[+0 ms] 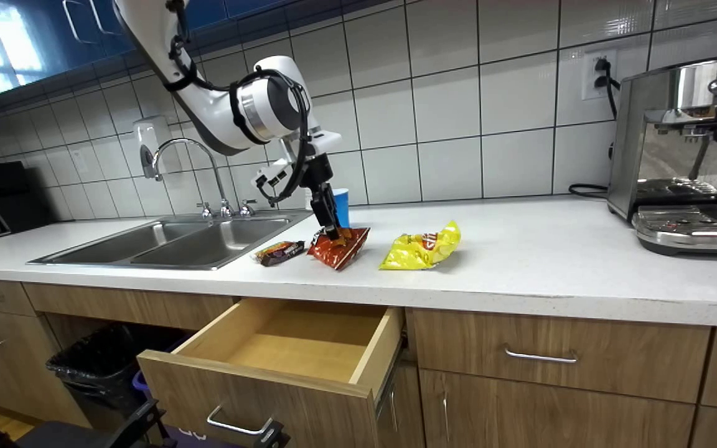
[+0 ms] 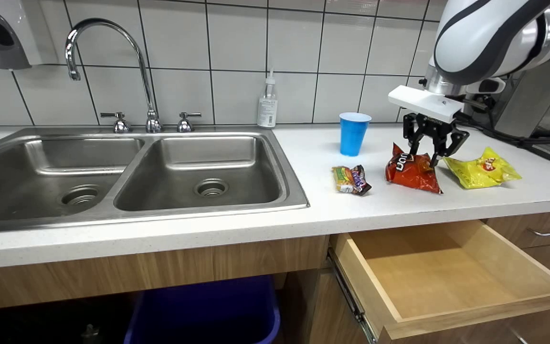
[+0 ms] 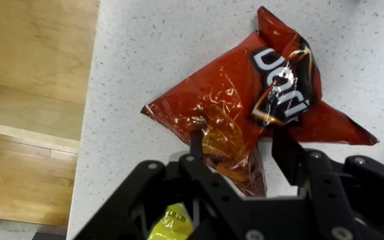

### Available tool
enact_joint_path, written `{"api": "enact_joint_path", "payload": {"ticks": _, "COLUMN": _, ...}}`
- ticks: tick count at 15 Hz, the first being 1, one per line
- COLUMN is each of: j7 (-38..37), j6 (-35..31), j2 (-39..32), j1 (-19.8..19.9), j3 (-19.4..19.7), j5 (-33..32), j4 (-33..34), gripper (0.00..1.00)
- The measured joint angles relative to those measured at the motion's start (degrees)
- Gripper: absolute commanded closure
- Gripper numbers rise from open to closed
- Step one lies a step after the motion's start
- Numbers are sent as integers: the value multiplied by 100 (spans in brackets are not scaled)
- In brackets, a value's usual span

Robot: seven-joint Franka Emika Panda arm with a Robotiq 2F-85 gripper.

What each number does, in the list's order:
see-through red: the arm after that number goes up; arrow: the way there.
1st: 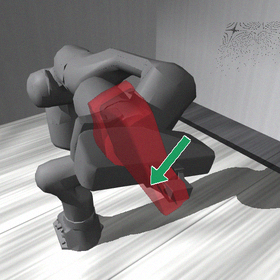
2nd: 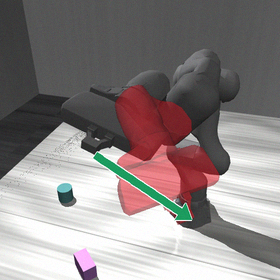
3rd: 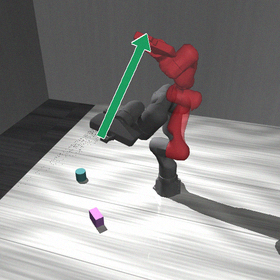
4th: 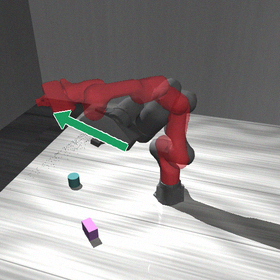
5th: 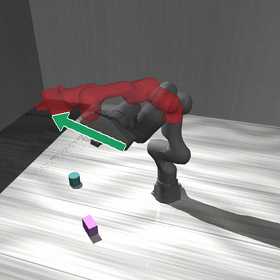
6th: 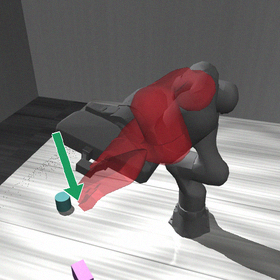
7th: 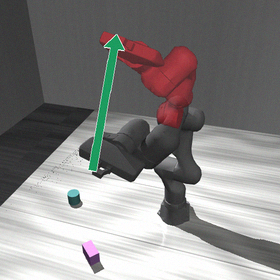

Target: Put the red and yellow packets in the open drawer, then close the drawer

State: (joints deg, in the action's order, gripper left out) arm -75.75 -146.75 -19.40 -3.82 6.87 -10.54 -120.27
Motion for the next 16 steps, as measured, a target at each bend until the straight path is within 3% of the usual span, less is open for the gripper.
{"api": "enact_joint_path", "payload": {"ticks": 3, "j7": 0, "j6": 0, "j2": -22, "j1": -1, "j3": 16, "j5": 0, "j4": 11, "gripper": 97}}
{"api": "enact_joint_path", "payload": {"ticks": 4, "j7": 0, "j6": 0, "j2": -25, "j1": -4, "j3": 23, "j5": 0, "j4": 12, "gripper": 100}}
{"api": "enact_joint_path", "payload": {"ticks": 16, "j7": 5, "j6": 0, "j2": 10, "j1": -21, "j3": 67, "j5": 0, "j4": 14, "gripper": 100}}
